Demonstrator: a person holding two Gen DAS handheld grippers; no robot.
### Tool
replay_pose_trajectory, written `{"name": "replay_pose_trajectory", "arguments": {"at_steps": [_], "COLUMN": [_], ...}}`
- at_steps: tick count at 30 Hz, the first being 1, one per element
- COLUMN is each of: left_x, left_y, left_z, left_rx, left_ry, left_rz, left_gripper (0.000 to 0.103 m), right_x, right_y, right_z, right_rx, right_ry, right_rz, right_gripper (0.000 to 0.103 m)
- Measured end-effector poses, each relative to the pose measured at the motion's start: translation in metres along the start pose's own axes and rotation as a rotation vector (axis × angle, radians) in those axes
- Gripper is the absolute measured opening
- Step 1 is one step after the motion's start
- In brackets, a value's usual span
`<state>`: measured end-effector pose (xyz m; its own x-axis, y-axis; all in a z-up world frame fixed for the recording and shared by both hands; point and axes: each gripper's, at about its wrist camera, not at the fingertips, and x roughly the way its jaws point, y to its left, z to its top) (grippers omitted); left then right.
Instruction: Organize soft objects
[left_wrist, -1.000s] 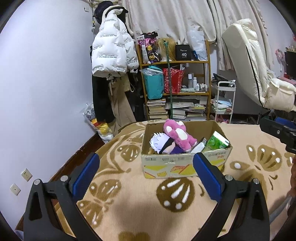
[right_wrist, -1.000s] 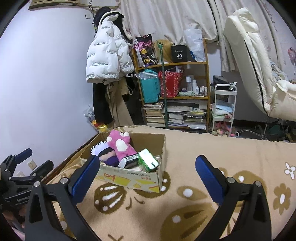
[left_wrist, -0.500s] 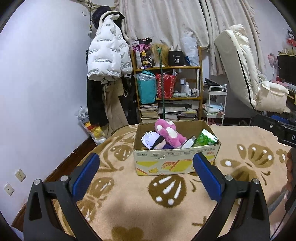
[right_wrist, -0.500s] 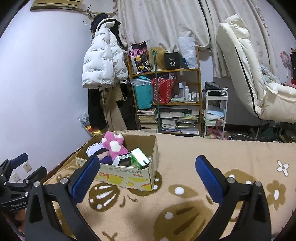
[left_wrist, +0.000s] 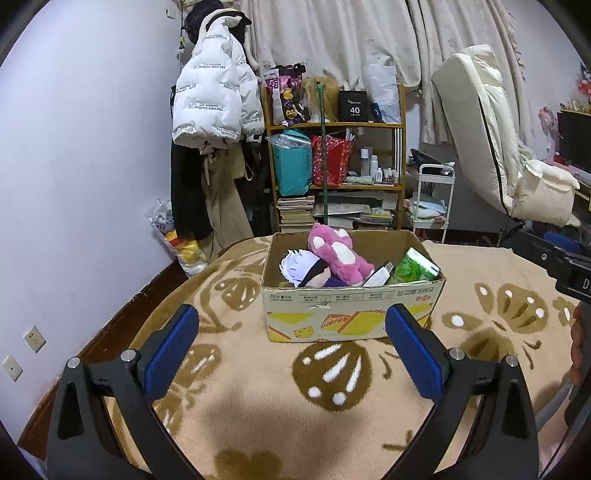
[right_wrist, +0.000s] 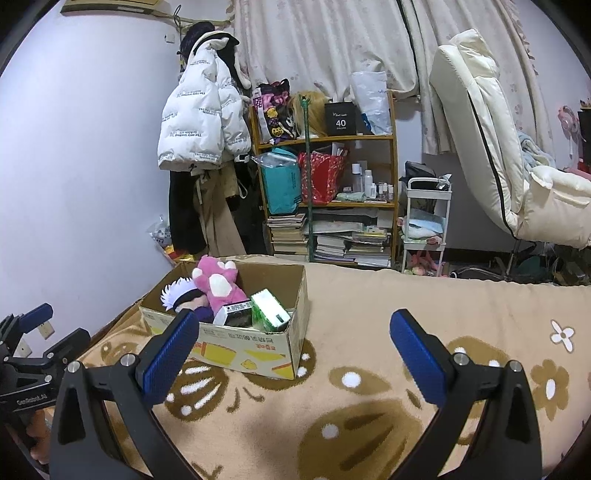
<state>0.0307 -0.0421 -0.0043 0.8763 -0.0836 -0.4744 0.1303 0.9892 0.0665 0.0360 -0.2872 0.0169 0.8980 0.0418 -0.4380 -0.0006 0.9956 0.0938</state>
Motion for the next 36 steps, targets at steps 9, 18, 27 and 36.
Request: {"name": "replay_pose_trajectory", "arguments": {"at_steps": [9,18,27,36], "left_x": [-0.0016,-0.0023,-0.0009,-0.0005], "left_y": [-0.0033,-0.0052,-0.0043,-0.0045], "left_z": [-0.0009,-0.0011,-0.0004,-0.0002], "left_rx": [0.01,0.012,0.017,0.018], "left_ry": [-0.004,-0.001,0.008,0.009], "left_rz": [0.001,0.001,-0.004,-0.006], "left_gripper": [0.1,0.1,0.1,0.1], "right_x": [0.0019,0.002,0.0012,0.0002], "right_y": [0.0034,0.0034,0.0012,-0.0003], "right_z": [-0.0029,-0.0029,-0.0041,-0.0064], "right_rx": [-0.013,-0.011,-0.011,-0.01], "right_ry": [0.003,0.004,0.008,0.005], "right_rz": [0.004,0.005,0.01,0.004], "right_gripper": [0.103,0.103,0.103,0.103]}}
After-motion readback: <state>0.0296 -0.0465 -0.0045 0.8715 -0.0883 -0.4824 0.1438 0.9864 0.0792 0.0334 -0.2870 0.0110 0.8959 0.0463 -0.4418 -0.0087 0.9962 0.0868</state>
